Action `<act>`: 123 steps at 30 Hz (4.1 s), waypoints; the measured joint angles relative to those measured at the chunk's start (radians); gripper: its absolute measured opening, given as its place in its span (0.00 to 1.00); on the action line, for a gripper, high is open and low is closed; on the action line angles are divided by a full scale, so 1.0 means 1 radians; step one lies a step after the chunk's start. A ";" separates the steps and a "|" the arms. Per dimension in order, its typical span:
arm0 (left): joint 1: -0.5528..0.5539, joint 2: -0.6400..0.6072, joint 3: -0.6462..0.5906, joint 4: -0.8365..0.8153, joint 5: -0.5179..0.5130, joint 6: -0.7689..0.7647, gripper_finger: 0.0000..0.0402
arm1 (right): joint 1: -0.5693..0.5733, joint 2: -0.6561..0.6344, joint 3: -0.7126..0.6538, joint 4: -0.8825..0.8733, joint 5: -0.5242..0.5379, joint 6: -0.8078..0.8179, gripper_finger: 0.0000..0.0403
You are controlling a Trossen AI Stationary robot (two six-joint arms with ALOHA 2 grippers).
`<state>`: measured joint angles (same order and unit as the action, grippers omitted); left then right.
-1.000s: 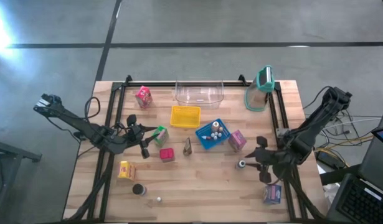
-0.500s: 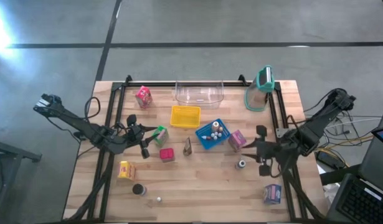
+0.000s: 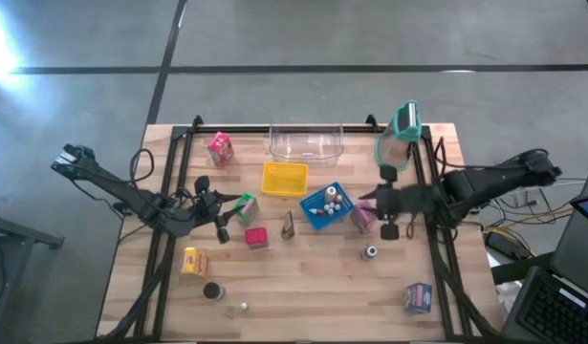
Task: Pick & Place Kitchen Items
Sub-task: Remove the orange food coloring bottle from the blue bin
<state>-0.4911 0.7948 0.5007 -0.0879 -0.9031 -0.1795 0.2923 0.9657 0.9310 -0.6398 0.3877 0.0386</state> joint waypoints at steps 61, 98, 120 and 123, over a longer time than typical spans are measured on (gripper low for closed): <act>0.000 0.000 0.000 -0.003 0.000 0.000 0.34 | -0.296 1.048 0.584 -0.287 -0.341 -0.262 0.36; 0.000 0.000 0.000 -0.003 0.000 0.000 0.34 | -0.356 1.048 0.485 -0.161 -0.452 -0.286 0.35; 0.000 0.000 0.000 -0.003 0.000 0.000 0.34 | -0.379 1.049 0.446 -0.117 -0.448 -0.289 0.26; 0.000 0.000 0.000 -0.003 0.000 0.000 0.34 | -0.379 1.049 0.446 -0.116 -0.440 -0.296 0.22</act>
<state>-0.4914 0.7944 0.5007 -0.0906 -0.9031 -0.1798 -0.0864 2.0151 1.3773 -0.7555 -0.0527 -0.2571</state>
